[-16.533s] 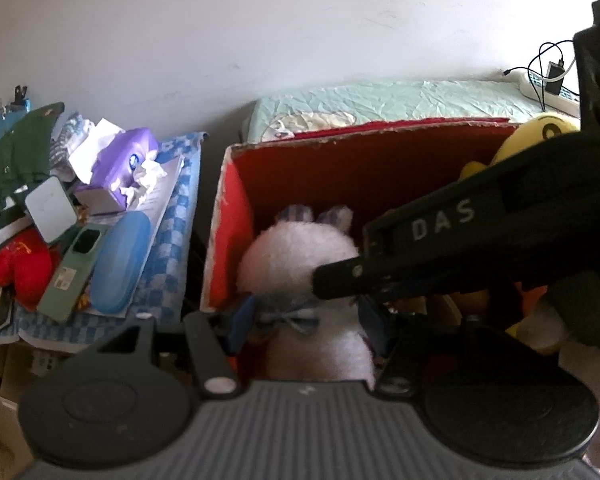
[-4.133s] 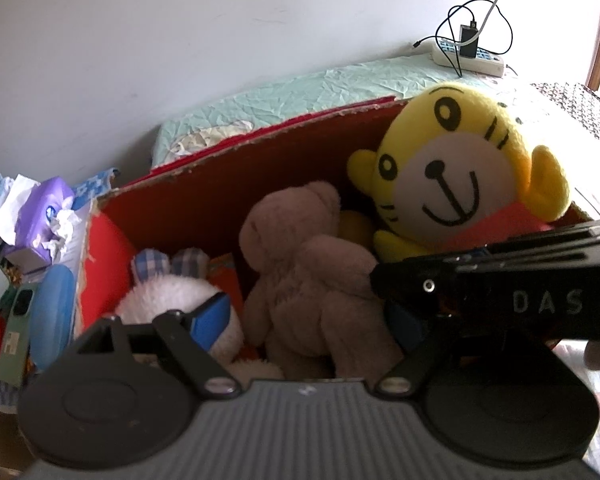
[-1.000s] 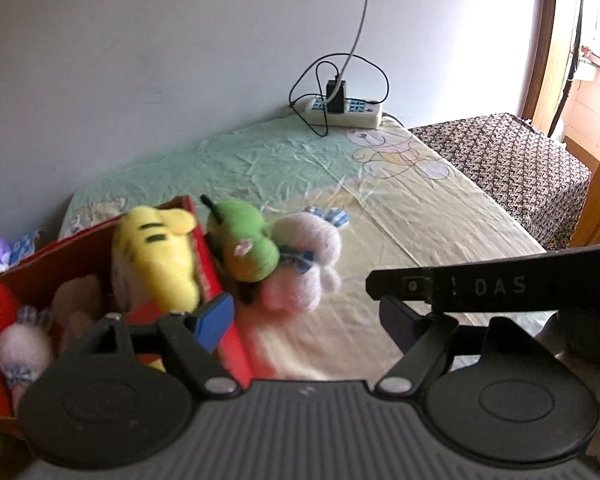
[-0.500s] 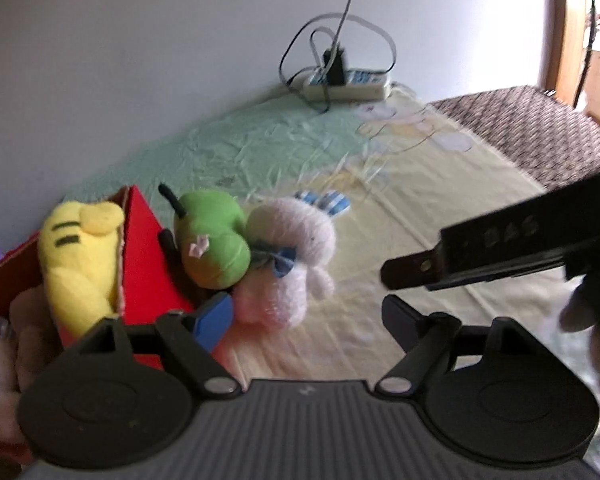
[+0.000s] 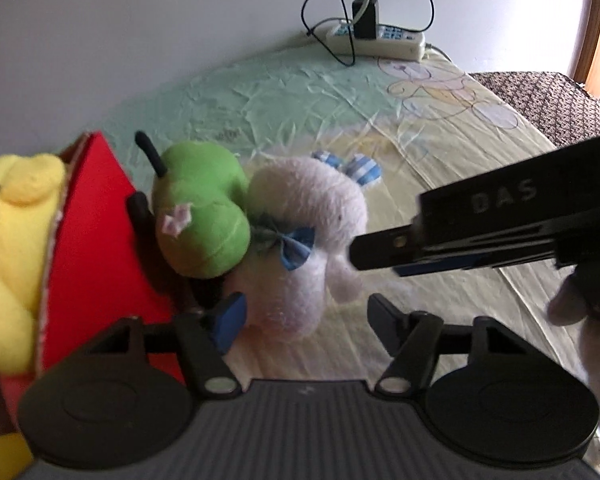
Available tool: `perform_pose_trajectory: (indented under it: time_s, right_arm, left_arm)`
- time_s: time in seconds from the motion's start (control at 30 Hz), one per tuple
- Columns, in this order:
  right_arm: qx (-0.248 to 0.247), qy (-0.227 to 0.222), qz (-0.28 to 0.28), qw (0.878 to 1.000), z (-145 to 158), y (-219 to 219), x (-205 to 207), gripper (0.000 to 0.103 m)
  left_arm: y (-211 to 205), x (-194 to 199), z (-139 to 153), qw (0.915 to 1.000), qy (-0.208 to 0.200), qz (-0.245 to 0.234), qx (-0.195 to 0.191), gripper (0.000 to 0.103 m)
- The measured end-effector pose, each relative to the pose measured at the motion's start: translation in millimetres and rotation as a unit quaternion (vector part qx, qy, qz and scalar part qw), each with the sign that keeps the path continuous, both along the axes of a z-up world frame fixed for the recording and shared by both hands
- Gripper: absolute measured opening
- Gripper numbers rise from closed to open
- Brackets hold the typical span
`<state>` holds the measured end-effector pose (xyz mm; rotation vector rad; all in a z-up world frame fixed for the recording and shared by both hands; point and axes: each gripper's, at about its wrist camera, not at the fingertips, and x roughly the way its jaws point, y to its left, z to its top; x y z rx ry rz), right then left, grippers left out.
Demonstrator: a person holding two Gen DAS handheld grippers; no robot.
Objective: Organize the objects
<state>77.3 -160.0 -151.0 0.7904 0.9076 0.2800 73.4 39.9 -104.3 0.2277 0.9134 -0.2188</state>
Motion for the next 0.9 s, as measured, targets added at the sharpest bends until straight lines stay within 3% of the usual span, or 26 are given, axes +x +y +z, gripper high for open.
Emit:
perform_pose_trajectory:
  time_s: [0.23,0.33,0.47,0.77,0.9]
  right_arm:
    - [0.022,0.007,0.015,1.000,-17,8,16,0.038]
    - [0.051,-0.001,0.027,0.998,-20,9,17,0.016]
    - [0.057,-0.009,0.033,0.998,-17,8,14,0.011]
    - [0.039,-0.022,0.039,0.998,4,-10,-12,0.009]
    - [0.033,-0.016,0.040,0.999,12,-22,-34,0.009]
  left_arm:
    - [3,9,-10,0.9998,0.017,0.002,0.001,0.069]
    - [4,12,-13,0.9997,0.025,0.000,-0.005,0.068]
    - [1,14,-13,0.9996,0.026,-0.005,-0.005,0.067]
    - [-12,-1,-7,0.9983,0.033,-0.043,-0.022,0.067]
    - [-21,-17,0,0.9956,0.041,-0.071,-0.046,0.067]
